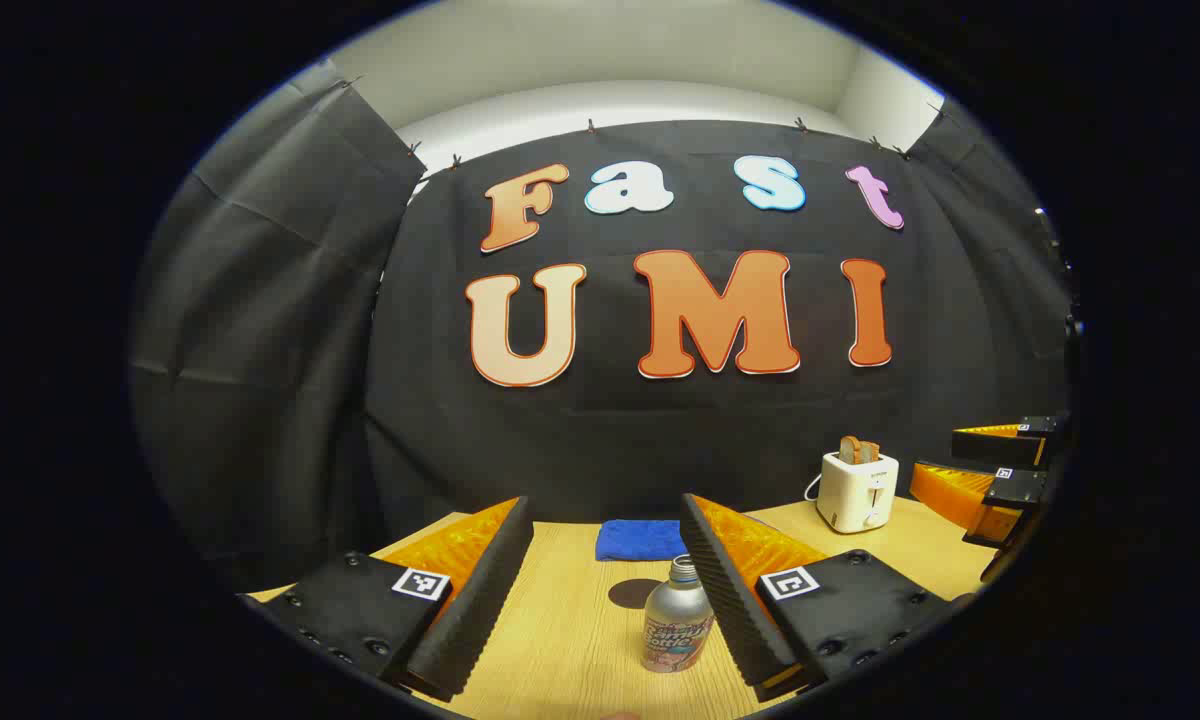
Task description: Open the teacup lid with one hand, grasp the water bottle and pour water into the teacup with the other hand; after pouring, place the water bottle on the coaster and then close the teacup lid.
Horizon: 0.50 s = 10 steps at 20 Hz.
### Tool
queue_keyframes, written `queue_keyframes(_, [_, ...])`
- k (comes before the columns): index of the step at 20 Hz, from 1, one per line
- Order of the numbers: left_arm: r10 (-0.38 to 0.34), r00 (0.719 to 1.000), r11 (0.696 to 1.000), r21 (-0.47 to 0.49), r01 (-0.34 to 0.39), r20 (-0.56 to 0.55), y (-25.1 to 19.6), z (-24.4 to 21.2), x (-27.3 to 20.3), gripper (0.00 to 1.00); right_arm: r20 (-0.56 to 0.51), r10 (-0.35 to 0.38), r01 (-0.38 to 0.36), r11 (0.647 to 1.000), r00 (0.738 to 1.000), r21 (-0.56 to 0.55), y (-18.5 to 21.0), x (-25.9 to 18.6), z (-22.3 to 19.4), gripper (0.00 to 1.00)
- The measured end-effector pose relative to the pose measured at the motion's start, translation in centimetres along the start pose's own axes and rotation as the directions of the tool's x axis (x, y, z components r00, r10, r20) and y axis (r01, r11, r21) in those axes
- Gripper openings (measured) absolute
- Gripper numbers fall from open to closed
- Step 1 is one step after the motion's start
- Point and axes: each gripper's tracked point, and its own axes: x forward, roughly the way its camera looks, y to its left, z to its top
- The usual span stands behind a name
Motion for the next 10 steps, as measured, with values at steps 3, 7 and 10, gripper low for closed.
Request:
queue_keyframes(3, [0.001,1.0,1.0,-0.001,-0.001,0.0,0.01,0.03,-0.06,0.97,-0.007,0.0,0.0,1.0,1.0,-0.005,0.09,0.05,-0.17,0.91])
queue_keyframes(7, [-0.002,1.0,1.0,-0.006,0.002,-0.003,-0.04,-0.09,-0.16,0.97,-0.011,0.008,-0.008,1.0,1.0,-0.003,0.24,-0.04,-0.23,0.91])
queue_keyframes(10, [-0.003,1.0,1.0,-0.007,0.003,-0.004,-0.03,-0.17,-0.17,0.94,-0.018,0.009,-0.009,1.0,1.0,-0.001,0.32,0.02,-0.39,0.91])
